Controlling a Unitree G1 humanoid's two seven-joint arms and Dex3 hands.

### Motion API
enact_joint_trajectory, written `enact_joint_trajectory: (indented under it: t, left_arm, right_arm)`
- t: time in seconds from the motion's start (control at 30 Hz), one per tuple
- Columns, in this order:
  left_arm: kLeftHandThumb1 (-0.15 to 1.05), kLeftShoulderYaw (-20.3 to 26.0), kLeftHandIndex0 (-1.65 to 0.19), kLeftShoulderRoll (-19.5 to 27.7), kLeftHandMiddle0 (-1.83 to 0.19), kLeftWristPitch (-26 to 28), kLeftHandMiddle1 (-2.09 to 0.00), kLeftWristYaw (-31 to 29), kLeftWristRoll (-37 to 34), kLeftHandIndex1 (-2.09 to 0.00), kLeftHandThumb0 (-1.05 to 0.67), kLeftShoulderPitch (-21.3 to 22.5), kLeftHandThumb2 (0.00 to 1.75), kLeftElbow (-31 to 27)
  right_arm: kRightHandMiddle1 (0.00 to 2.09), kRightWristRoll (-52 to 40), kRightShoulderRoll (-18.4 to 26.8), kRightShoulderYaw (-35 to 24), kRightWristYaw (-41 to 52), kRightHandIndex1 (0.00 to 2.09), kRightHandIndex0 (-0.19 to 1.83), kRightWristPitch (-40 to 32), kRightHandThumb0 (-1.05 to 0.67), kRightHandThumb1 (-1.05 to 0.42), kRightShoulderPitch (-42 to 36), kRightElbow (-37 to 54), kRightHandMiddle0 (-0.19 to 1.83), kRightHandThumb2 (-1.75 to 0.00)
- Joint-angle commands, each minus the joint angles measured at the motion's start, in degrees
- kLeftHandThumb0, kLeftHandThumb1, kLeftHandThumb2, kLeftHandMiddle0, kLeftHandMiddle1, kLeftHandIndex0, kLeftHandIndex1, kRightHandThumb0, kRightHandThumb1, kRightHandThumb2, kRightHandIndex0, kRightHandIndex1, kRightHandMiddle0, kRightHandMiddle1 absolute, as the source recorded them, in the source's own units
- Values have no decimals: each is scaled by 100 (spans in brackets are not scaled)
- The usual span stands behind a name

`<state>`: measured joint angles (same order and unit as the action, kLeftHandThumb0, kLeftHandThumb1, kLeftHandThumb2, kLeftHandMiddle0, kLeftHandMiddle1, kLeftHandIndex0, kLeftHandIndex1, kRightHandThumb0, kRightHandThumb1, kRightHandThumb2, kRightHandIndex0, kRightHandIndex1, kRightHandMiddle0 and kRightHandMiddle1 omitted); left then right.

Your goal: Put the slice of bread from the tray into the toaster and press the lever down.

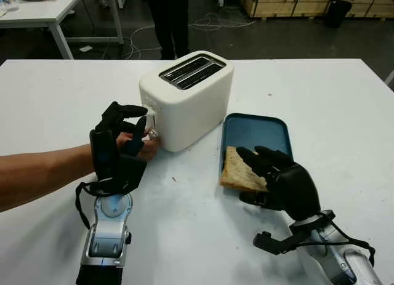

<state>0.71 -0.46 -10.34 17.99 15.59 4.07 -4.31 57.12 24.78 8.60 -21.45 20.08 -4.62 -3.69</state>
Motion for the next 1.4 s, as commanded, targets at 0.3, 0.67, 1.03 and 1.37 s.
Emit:
enact_joint_trajectory:
  t: [0.3,0.67,1.03,1.37]
  left_arm:
    - [92,-3,-62,52,-59,-175,-156,32,91,-119,-42,46,35,60]
    - [92,12,-61,37,-60,-177,-154,100,171,-121,-43,29,36,40]
    - [92,-1,-63,-14,-61,-215,-156,148,185,-122,-44,26,36,38]
    - [92,0,-62,-32,-61,-291,-159,156,162,-122,-46,-3,36,-7]
  right_arm:
    - [1,182,347,298,-39,1,44,-463,-95,-84,56,160,30,0]
    - [4,521,594,519,168,4,53,-874,-89,-84,-26,446,40,0]
    - [4,1380,766,1322,187,7,64,-1493,-64,-84,598,-687,52,-1]
    - [119,1296,937,1527,781,157,66,-1956,-51,-92,534,-196,67,-40]
